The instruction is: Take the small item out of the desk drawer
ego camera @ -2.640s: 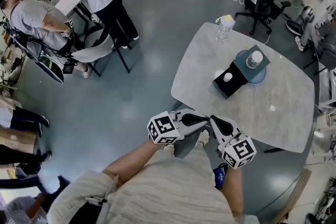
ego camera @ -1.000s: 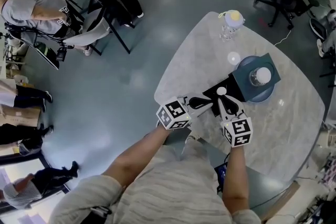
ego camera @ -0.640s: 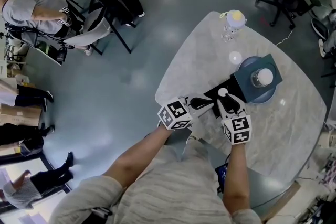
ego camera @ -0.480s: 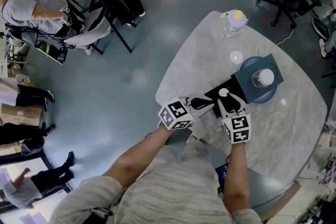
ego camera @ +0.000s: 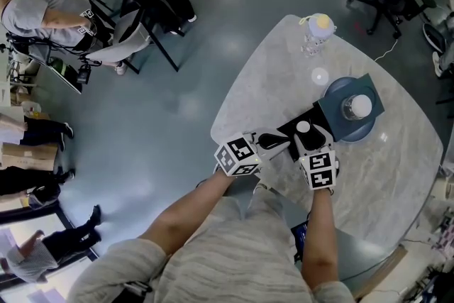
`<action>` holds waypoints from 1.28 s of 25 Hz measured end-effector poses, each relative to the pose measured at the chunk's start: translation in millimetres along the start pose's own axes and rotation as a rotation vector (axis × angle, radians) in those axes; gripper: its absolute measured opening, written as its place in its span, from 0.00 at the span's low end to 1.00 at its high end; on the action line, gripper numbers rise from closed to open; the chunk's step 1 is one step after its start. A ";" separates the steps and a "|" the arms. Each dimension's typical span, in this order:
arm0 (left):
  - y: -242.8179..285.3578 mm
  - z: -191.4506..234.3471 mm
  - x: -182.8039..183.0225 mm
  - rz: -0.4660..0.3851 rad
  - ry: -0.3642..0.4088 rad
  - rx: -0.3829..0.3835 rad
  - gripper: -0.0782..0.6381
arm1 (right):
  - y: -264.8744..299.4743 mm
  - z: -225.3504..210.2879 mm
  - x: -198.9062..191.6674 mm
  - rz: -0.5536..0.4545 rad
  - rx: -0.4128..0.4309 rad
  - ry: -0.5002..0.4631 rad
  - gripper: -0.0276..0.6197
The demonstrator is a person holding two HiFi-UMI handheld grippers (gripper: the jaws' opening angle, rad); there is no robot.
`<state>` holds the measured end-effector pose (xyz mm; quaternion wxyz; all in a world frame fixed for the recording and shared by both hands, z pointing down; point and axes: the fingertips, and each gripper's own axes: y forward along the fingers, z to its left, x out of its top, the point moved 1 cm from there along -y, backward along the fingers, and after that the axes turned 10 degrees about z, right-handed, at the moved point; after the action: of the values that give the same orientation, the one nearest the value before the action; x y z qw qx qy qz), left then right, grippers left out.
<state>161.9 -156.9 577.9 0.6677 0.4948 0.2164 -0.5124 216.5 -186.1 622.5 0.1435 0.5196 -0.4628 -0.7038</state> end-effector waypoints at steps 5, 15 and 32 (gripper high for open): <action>1.0 3.6 -1.4 0.006 -0.005 -0.008 0.13 | 9.3 -5.5 -0.9 0.036 -0.015 -0.001 0.32; -2.5 5.2 -6.5 0.019 -0.012 -0.025 0.13 | 27.4 -4.1 -4.0 0.133 -0.031 -0.044 0.32; -6.9 9.6 -11.6 0.021 -0.022 -0.031 0.13 | 43.5 -7.5 -4.8 0.205 -0.056 -0.104 0.32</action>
<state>149.2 -159.8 588.1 0.6830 0.4809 0.2121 -0.5073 212.9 -209.7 660.0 0.2054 0.4281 -0.5005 -0.7239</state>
